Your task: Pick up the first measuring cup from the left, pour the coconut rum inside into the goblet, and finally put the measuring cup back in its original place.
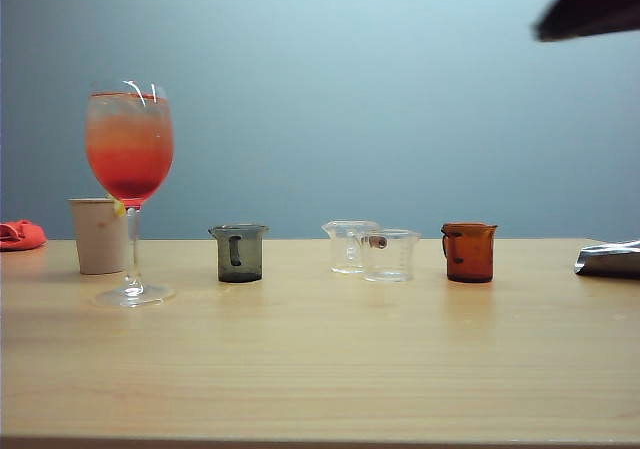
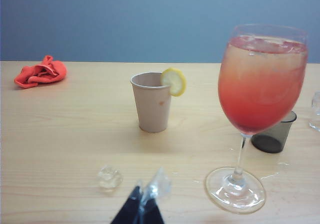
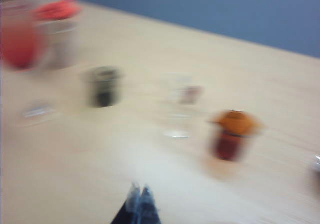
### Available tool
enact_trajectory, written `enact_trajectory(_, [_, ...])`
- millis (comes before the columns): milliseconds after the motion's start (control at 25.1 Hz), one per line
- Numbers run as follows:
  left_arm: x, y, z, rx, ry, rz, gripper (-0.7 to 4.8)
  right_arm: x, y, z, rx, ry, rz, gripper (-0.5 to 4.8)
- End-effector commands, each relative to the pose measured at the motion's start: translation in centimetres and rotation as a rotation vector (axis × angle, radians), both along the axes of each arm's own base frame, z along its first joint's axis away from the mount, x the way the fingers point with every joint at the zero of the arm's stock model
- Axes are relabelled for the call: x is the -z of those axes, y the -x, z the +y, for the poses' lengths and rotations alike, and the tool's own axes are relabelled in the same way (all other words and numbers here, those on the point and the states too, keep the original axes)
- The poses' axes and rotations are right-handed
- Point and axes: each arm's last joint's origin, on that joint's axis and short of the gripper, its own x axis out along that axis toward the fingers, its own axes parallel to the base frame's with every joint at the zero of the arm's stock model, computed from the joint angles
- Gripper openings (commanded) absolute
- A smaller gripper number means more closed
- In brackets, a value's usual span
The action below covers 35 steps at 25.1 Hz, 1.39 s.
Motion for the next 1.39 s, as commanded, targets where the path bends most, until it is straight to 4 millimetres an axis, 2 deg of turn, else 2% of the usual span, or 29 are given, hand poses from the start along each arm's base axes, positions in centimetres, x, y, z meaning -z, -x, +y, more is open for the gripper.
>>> enact_trajectory(40, [-0.2, 0.0, 0.0, 0.004, 0.000, -0.011, -0.04, 1.3, 0.3, -2.7, 0.198, -0.072, -0.121, -0.01])
enact_trajectory(80, [-0.2, 0.0, 0.0, 0.004, 0.000, -0.011, -0.04, 1.9, 0.7, -3.7, 0.247, -0.099, -0.169, -0.01])
enact_trajectory(279, [-0.2, 0.0, 0.0, 0.005, 0.000, -0.011, -0.04, 3.4, 1.7, -5.8, 0.313, -0.136, -0.272, -0.01])
enact_trajectory(478, [-0.1, 0.0, 0.0, 0.005, 0.000, -0.009, -0.04, 4.4, 2.0, -7.0, 0.364, -0.130, -0.317, -0.01])
enact_trajectory(518, [-0.1, 0.0, 0.0, 0.005, 0.000, -0.008, -0.04, 5.1, 2.0, -7.2, 0.389, -0.125, -0.315, -0.01])
enact_trajectory(637, [-0.1, 0.0, 0.0, 0.005, 0.000, -0.008, -0.04, 6.6, 1.7, -7.4, 0.412, -0.113, -0.285, -0.01])
enact_trajectory(796, [-0.1, 0.0, 0.0, 0.005, 0.000, -0.008, -0.04, 7.2, 1.6, -7.4, 0.417, -0.098, -0.236, -0.01])
enact_trajectory(1393, [-0.1, 0.0, 0.0, 0.004, 0.000, -0.008, -0.04, 7.4, 1.6, -7.4, 0.417, -0.092, -0.215, -0.01])
